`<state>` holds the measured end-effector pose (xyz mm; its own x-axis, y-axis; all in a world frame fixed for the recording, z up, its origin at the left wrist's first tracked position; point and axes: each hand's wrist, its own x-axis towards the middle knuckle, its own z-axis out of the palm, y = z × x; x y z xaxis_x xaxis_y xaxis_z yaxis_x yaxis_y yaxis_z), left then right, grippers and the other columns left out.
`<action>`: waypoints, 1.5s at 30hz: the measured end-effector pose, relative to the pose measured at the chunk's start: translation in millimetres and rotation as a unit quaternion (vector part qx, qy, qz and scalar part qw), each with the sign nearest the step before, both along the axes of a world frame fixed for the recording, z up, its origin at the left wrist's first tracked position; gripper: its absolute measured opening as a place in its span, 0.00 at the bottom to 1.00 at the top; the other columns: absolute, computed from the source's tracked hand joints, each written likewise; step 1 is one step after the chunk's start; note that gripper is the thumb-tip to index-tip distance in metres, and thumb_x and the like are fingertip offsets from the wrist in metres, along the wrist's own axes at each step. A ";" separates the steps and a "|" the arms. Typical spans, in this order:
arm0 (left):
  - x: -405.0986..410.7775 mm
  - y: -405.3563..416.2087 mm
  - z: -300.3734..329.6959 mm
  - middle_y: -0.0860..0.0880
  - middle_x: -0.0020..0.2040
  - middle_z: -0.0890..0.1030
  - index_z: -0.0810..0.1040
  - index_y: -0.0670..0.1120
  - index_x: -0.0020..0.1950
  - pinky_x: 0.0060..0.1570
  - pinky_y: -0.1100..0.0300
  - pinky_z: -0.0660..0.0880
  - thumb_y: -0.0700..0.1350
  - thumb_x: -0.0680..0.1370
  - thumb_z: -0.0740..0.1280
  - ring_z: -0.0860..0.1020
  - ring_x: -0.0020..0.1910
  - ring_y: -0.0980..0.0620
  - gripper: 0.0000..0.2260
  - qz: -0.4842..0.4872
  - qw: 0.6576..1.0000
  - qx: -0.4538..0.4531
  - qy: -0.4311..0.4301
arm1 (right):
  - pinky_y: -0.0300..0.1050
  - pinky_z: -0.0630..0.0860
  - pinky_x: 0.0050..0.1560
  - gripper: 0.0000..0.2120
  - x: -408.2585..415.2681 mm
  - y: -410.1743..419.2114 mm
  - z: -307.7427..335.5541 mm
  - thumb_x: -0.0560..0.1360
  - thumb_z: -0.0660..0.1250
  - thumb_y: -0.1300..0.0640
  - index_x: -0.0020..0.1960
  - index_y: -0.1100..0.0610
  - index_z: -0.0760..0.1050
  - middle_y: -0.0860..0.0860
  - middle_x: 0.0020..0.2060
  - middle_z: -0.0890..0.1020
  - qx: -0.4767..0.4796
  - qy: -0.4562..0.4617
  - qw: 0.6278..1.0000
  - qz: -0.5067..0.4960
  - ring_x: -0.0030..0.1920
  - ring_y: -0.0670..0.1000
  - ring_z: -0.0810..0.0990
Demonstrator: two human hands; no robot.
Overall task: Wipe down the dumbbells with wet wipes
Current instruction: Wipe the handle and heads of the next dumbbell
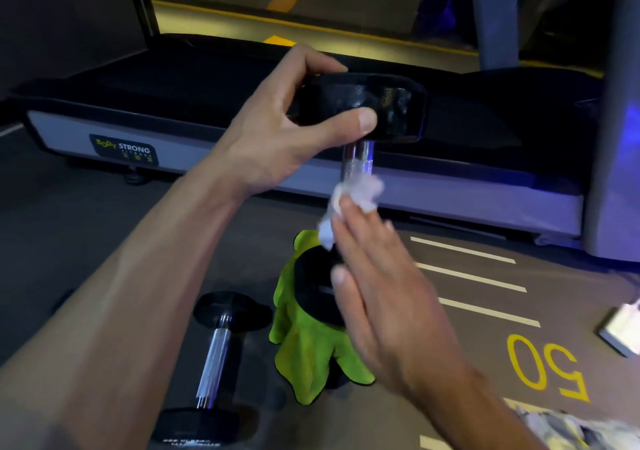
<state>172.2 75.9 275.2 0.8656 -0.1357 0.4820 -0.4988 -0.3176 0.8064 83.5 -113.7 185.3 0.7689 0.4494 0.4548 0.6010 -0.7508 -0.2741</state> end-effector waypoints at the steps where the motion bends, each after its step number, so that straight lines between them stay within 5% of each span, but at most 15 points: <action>1: -0.1 -1.6 0.4 0.47 0.60 0.82 0.76 0.50 0.63 0.63 0.47 0.78 0.59 0.73 0.77 0.80 0.60 0.47 0.24 0.001 1.000 0.004 0.001 | 0.51 0.52 0.82 0.27 7.9 3.3 9.5 0.85 0.49 0.49 0.82 0.57 0.58 0.47 0.83 0.53 -0.003 -0.005 1.000 -0.015 0.82 0.46 0.48; 4: -0.2 -5.9 3.0 0.49 0.59 0.82 0.76 0.49 0.63 0.64 0.47 0.77 0.59 0.73 0.77 0.80 0.60 0.50 0.25 0.004 1.000 0.009 0.004 | 0.51 0.53 0.82 0.27 7.2 5.7 11.7 0.85 0.50 0.49 0.82 0.58 0.56 0.49 0.83 0.52 -0.014 -0.006 0.999 -0.037 0.83 0.47 0.47; 10: -1.2 -14.8 2.3 0.50 0.58 0.82 0.76 0.49 0.63 0.63 0.48 0.77 0.59 0.72 0.78 0.80 0.59 0.52 0.26 0.003 1.000 0.002 0.000 | 0.50 0.64 0.75 0.28 -33.8 -3.8 -31.1 0.83 0.54 0.46 0.77 0.60 0.69 0.53 0.80 0.64 0.017 0.004 0.997 -0.081 0.80 0.49 0.62; 14: -1.5 -15.3 1.8 0.49 0.58 0.82 0.76 0.47 0.63 0.63 0.49 0.78 0.58 0.72 0.78 0.81 0.59 0.51 0.26 -0.003 1.000 -0.007 -0.004 | 0.40 0.61 0.76 0.30 -5.6 5.1 12.1 0.84 0.49 0.40 0.83 0.50 0.56 0.45 0.83 0.53 0.071 0.025 0.994 -0.081 0.81 0.42 0.53; 16: -2.4 -14.4 2.5 0.50 0.58 0.82 0.76 0.47 0.64 0.62 0.52 0.78 0.58 0.72 0.78 0.80 0.59 0.52 0.26 -0.001 1.000 -0.006 -0.003 | 0.45 0.62 0.78 0.31 6.7 10.2 27.7 0.83 0.45 0.37 0.83 0.47 0.51 0.43 0.83 0.49 0.085 0.039 0.991 -0.095 0.82 0.42 0.49; 21: -5.7 -11.9 1.9 0.49 0.58 0.83 0.76 0.48 0.63 0.64 0.47 0.77 0.59 0.71 0.78 0.81 0.59 0.51 0.27 0.010 1.000 -0.014 -0.004 | 0.50 0.63 0.78 0.30 -11.6 13.5 9.0 0.85 0.51 0.42 0.82 0.56 0.57 0.49 0.83 0.54 0.079 0.027 0.993 -0.082 0.82 0.41 0.47; 28: -7.4 -15.2 2.9 0.50 0.59 0.83 0.76 0.51 0.62 0.64 0.45 0.78 0.61 0.69 0.78 0.81 0.60 0.51 0.26 0.023 1.000 -0.020 0.007 | 0.22 0.47 0.71 0.30 11.7 19.4 28.1 0.84 0.49 0.39 0.83 0.45 0.48 0.42 0.83 0.52 0.146 0.024 0.984 -0.097 0.78 0.31 0.43; 33: -7.4 -8.7 -1.6 0.47 0.62 0.83 0.77 0.52 0.62 0.67 0.38 0.75 0.60 0.69 0.79 0.80 0.63 0.46 0.27 0.009 0.999 -0.046 0.009 | 0.27 0.56 0.73 0.29 -22.5 -4.2 -14.4 0.84 0.51 0.39 0.80 0.52 0.62 0.41 0.79 0.62 0.102 0.054 0.989 -0.093 0.77 0.35 0.59; 38: -10.6 -11.1 0.7 0.45 0.64 0.81 0.76 0.49 0.64 0.69 0.39 0.74 0.58 0.69 0.79 0.79 0.65 0.44 0.28 -0.015 0.999 -0.042 0.017 | 0.23 0.54 0.71 0.22 -4.0 -6.9 8.9 0.86 0.54 0.49 0.78 0.52 0.67 0.39 0.74 0.68 0.176 0.018 0.981 -0.075 0.75 0.30 0.59; 45: -20.5 -7.5 6.9 0.56 0.62 0.79 0.74 0.62 0.66 0.58 0.61 0.77 0.65 0.71 0.68 0.78 0.59 0.60 0.24 0.044 0.998 0.053 0.005 | 0.26 0.61 0.68 0.22 -13.3 -5.1 -6.1 0.82 0.56 0.50 0.72 0.55 0.76 0.49 0.68 0.79 0.115 0.031 0.989 -0.085 0.67 0.46 0.76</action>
<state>151.7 68.4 282.0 0.8811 -0.1077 0.4604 -0.4571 -0.4432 0.7711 70.2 -118.8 179.2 0.8537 0.2023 0.4799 0.4489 -0.7530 -0.4811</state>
